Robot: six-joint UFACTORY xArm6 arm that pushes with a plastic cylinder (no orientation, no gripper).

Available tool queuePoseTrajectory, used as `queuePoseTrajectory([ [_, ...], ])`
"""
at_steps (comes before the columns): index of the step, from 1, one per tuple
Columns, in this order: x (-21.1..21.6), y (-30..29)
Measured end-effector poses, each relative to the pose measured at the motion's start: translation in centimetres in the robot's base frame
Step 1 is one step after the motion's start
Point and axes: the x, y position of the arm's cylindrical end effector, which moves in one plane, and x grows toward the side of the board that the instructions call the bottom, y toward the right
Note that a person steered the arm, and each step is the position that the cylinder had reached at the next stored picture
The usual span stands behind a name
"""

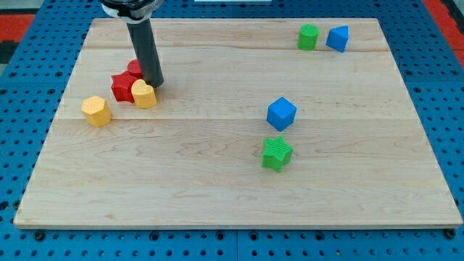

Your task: Separate the yellow heart from the red blocks

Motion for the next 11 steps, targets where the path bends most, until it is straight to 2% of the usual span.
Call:
queuePoseTrajectory([
  [2,-0.9,-1.7],
  [3,-4.9,0.9],
  [4,-5.0,-2.3],
  [5,0.2,-4.9],
  [6,1.0,-4.8],
  [8,-5.0,-3.2],
  [9,-3.9,-8.6],
  [11,1.7,-4.9],
])
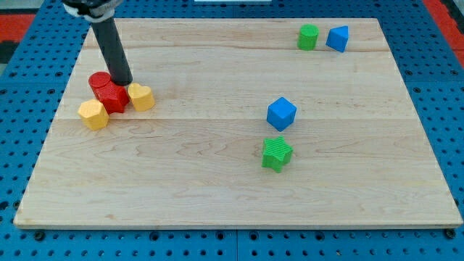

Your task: Separate the yellow heart from the red blocks

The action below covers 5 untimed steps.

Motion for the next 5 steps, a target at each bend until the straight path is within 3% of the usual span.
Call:
queuePoseTrajectory([
  [2,1.7,2.5],
  [5,4.1,15.6],
])
